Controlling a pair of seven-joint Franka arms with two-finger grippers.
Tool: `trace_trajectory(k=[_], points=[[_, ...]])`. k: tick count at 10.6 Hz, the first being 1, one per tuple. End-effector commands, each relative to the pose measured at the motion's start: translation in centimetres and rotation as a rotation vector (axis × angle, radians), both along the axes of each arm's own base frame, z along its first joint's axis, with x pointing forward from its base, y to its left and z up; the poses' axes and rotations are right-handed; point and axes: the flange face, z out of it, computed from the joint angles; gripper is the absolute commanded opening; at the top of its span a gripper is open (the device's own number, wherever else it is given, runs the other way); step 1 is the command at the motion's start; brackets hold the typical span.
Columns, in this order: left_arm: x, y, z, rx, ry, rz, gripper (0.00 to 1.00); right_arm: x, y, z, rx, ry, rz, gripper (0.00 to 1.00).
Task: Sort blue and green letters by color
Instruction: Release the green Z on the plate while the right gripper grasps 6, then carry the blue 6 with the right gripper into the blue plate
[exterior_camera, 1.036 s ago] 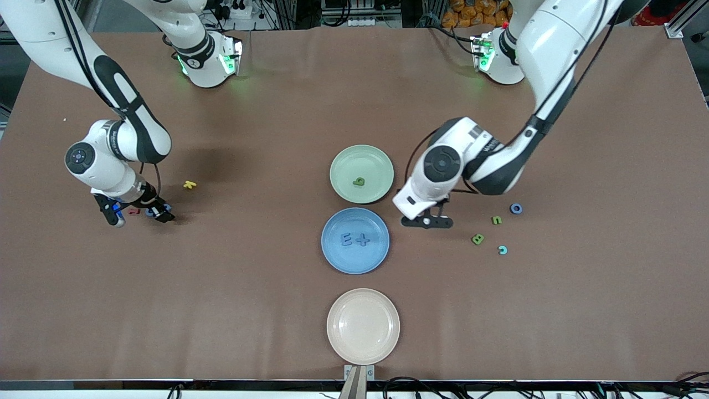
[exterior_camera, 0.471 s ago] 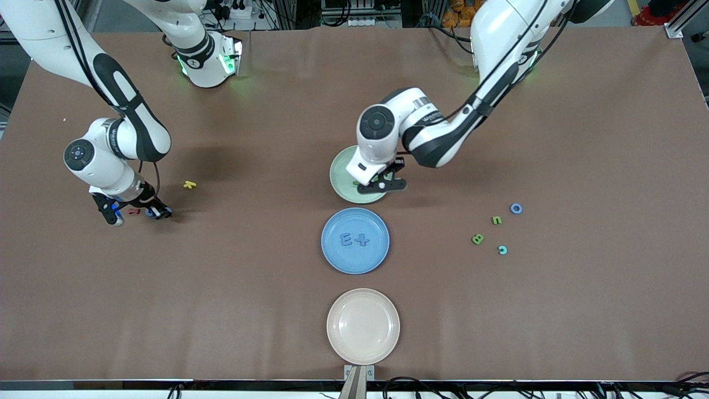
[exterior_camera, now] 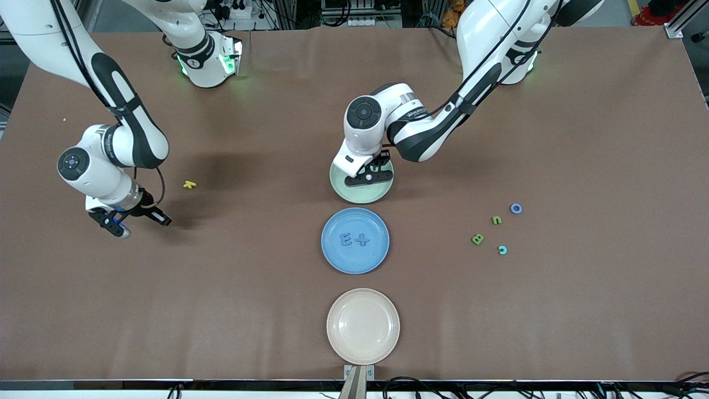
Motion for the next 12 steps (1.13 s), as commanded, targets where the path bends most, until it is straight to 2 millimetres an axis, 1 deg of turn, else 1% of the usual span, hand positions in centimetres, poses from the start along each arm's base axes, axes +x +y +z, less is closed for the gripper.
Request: trace_trajectory(k=[1, 2, 3, 4, 5, 6, 7, 8, 9, 10, 11, 12], points=[[2.0, 0.7, 1.2, -0.018, -0.022, 0.099, 1.0, 3.2, 6.1, 3.0, -0.006, -0.039, 0.167, 0.0], [3.7, 2.4, 2.2, -0.013, -0.048, 0.081, 1.0, 3.9, 8.5, 3.4, -0.006, -0.055, 0.215, 0.0], [5.8, 4.4, 2.9, -0.016, -0.079, -0.041, 1.0, 4.5, 11.2, 3.8, -0.004, -0.071, 0.262, 0.0], [8.5, 7.1, 3.2, -0.028, -0.085, -0.095, 1.0, 5.1, 14.1, 3.9, -0.001, -0.083, 0.306, 0.0], [10.7, 9.7, 3.2, -0.03, -0.099, -0.158, 1.0, 5.7, 16.6, 3.8, 0.002, -0.096, 0.348, 0.0], [11.8, 11.1, 3.2, -0.035, -0.102, -0.269, 1.0, 6.2, 19.3, 4.4, 0.006, -0.117, 0.386, 0.0], [13.1, 13.3, 3.0, -0.035, -0.101, -0.314, 1.0, 6.4, 20.9, 4.7, 0.009, -0.128, 0.407, 0.0], [13.9, 14.7, 2.8, -0.037, -0.097, -0.354, 1.0, 6.8, 23.0, 4.7, 0.016, -0.142, 0.434, 0.0], [14.0, 15.2, 2.4, -0.037, -0.092, -0.41, 0.97, 7.5, 25.3, 4.9, 0.022, -0.163, 0.467, 0.0], [14.5, 15.9, 2.2, -0.038, -0.09, -0.462, 0.97, 8.2, 27.7, 5.1, 0.036, -0.185, 0.492, 0.0], [15.8, 18.4, 2.1, -0.033, -0.095, -0.513, 0.97, 8.5, 30.4, 5.5, 0.053, -0.208, 0.529, 0.0], [16.9, 20.7, 2.0, -0.035, -0.095, -0.585, 0.97, 8.2, 32.0, 5.2, 0.038, -0.215, 0.578, 0.0]])
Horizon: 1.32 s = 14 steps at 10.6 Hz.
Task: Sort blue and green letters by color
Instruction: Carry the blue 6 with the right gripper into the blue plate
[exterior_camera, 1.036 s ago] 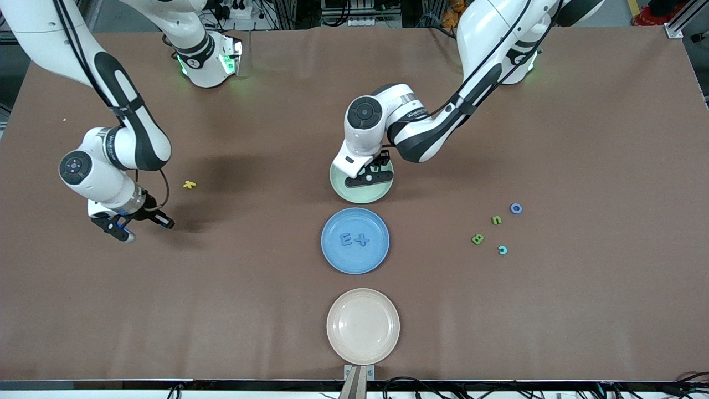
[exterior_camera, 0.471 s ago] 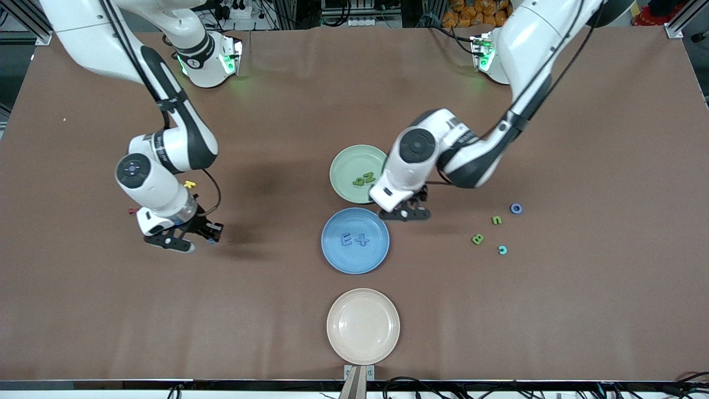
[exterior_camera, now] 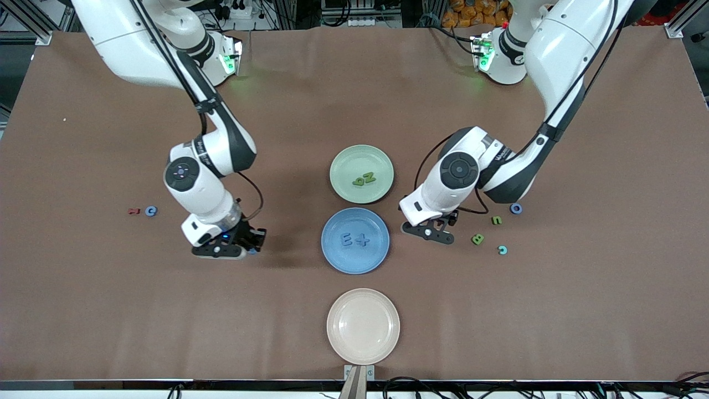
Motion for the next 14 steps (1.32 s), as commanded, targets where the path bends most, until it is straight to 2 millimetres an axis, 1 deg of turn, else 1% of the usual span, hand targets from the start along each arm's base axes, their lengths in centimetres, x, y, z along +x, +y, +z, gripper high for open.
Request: trace_trajectory(k=[1, 2, 4, 6, 7, 9, 10, 11, 12, 13, 14], points=[[2.8, 6.2, 0.0, 0.016, -0.019, -0.184, 0.97, 0.7, 5.0, -1.0, -0.024, -0.038, 0.128, 0.0], [3.4, 7.8, -0.2, 0.016, -0.016, -0.202, 0.98, 0.3, 6.8, -1.4, -0.02, -0.039, 0.153, 0.0], [4.2, 10.5, -1.0, 0.018, -0.004, -0.226, 0.98, -0.9, 12.3, -1.8, 0.007, -0.051, 0.22, 0.0], [5.0, 13.3, -1.5, 0.067, -0.021, -0.26, 0.97, -2.0, 15.5, -1.8, 0.017, -0.061, 0.263, 0.0], [4.8, 13.4, -2.0, 0.071, -0.014, -0.265, 0.93, -2.7, 17.2, -1.8, 0.022, -0.065, 0.287, 0.0], [4.8, 14.0, -2.9, 0.053, -0.028, -0.257, 0.85, -3.2, 19.5, -2.3, 0.036, -0.076, 0.317, 0.0], [4.7, 14.3, -3.5, 0.044, -0.028, -0.253, 0.85, -3.5, 20.4, -2.1, 0.043, -0.082, 0.327, 0.0], [4.7, 14.7, -4.2, 0.032, -0.033, -0.247, 0.84, -3.6, 20.7, -2.0, 0.047, -0.079, 0.323, 0.41], [4.4, 14.6, -5.1, 0.016, -0.043, -0.248, 0.82, -3.7, 20.7, -2.2, 0.049, -0.074, 0.317, 0.73], [4.1, 14.6, -5.8, 0.008, -0.036, -0.248, 0.8, -3.7, 20.6, -2.2, 0.053, -0.071, 0.303, 1.0], [4.1, 14.6, -5.8, 0.009, -0.036, -0.248, 0.78, -3.9, 20.7, -2.2, 0.051, -0.065, 0.301, 1.0]])
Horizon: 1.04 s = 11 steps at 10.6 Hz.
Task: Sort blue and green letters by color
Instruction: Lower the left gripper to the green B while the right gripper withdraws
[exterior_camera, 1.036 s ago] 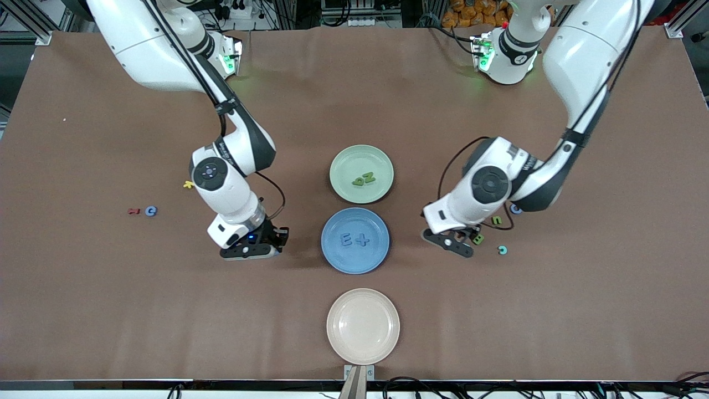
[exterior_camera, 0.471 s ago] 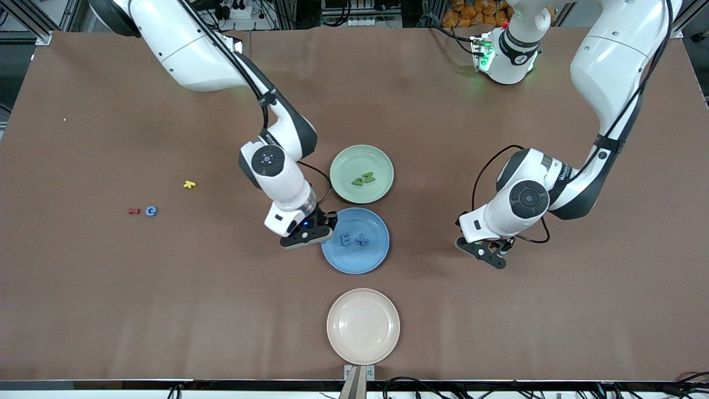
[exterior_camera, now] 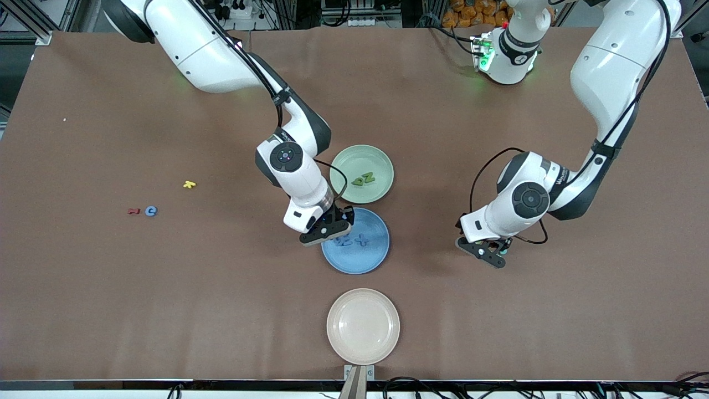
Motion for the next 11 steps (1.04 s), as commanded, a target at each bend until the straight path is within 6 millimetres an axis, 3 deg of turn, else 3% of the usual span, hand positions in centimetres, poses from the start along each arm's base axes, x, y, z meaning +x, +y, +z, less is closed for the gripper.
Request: trace_trajectory(k=[1, 3, 4, 9, 11], points=[[-0.4, 0.1, -0.8, -0.001, -0.01, -0.027, 0.78, 0.3, 0.2, 0.2, 0.0, 0.007, -0.018, 1.0], [-0.5, 0.8, -1.5, 0.035, -0.02, -0.049, 0.74, 0.5, -2.3, 0.2, -0.034, 0.039, -0.036, 1.0], [-0.6, 0.9, -1.7, 0.036, -0.017, -0.05, 0.74, 0.8, -4.8, 0.3, -0.049, 0.051, -0.062, 1.0], [-0.7, 1.5, -2.6, 0.042, -0.004, -0.028, 0.68, 4.1, -19.5, 4.0, -0.178, 0.168, -0.212, 1.0], [-0.7, 1.5, -2.8, 0.043, -0.001, -0.023, 0.66, 5.8, -26.3, 5.5, -0.207, 0.19, -0.224, 1.0]])
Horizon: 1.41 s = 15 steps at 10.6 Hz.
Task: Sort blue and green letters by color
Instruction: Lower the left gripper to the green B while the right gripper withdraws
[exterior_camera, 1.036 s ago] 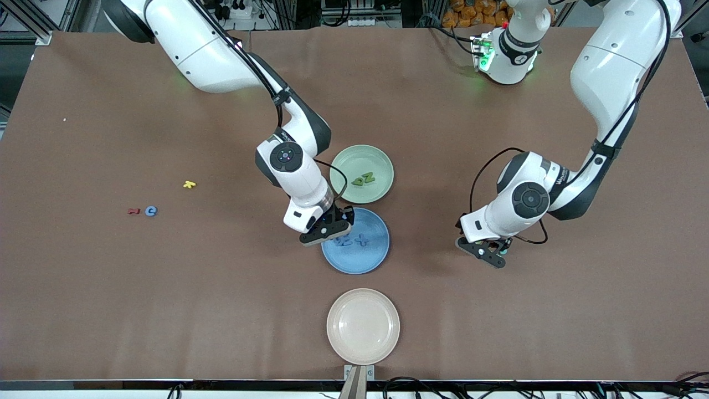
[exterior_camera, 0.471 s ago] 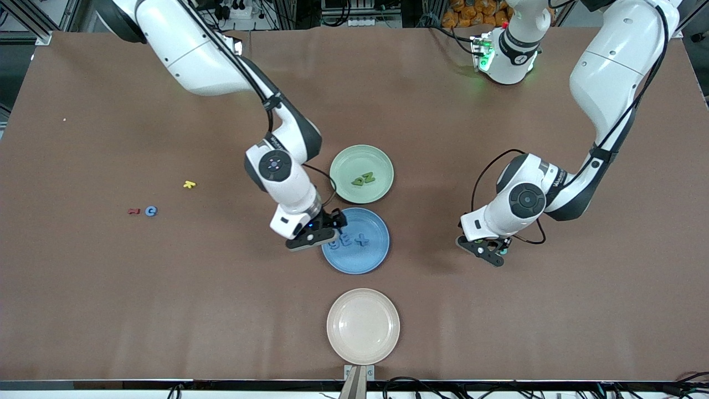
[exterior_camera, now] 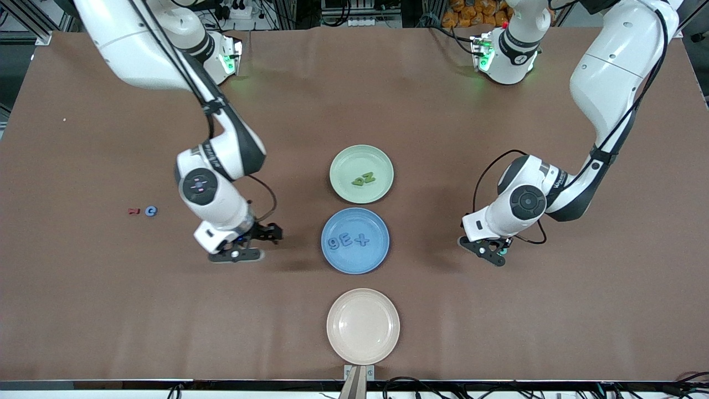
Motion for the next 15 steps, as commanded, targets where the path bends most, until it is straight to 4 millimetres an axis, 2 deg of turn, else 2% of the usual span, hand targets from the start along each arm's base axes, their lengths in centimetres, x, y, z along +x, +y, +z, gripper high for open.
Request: trace_trajectory(k=[1, 4, 6, 8, 9, 11, 12, 13, 15], points=[[-0.2, -0.1, -0.3, 0.007, -0.013, 0.008, 0.65, 0.9, -9.3, 2.6, -0.037, 0.013, -0.007, 1.0], [-0.4, -0.3, -0.8, 0.006, -0.005, 0.022, 0.63, 0.9, -17.8, 2.5, -0.08, -0.002, -0.085, 1.0], [-0.4, -0.3, -0.8, 0.006, -0.004, 0.026, 0.61, 0.2, -23.6, 3.5, -0.128, -0.037, -0.146, 1.0], [-0.4, -0.3, -0.9, 0.005, -0.004, 0.026, 0.61, -0.9, -27.3, 3.0, -0.123, -0.01, -0.24, 1.0], [-0.4, -0.3, -1.1, 0.004, 0.001, 0.026, 0.61, -1.8, -30.0, 2.4, -0.099, 0.011, -0.332, 1.0], [-0.5, -0.4, -1.4, 0.002, 0.004, 0.025, 0.61, -4.0, -34.2, 1.5, -0.045, 0.044, -0.509, 1.0], [-0.4, -0.4, -1.4, -0.005, -0.004, 0.027, 0.61, -4.7, -36.1, 1.1, -0.031, 0.053, -0.601, 1.0], [-0.4, -0.3, -1.7, -0.006, -0.003, 0.029, 0.6, -5.4, -36.9, 0.3, -0.022, 0.058, -0.719, 1.0], [-0.4, -0.2, -1.7, -0.004, -0.003, 0.03, 0.45, -6.0, -36.4, -1.4, 0.001, -0.001, -0.93, 1.0]])
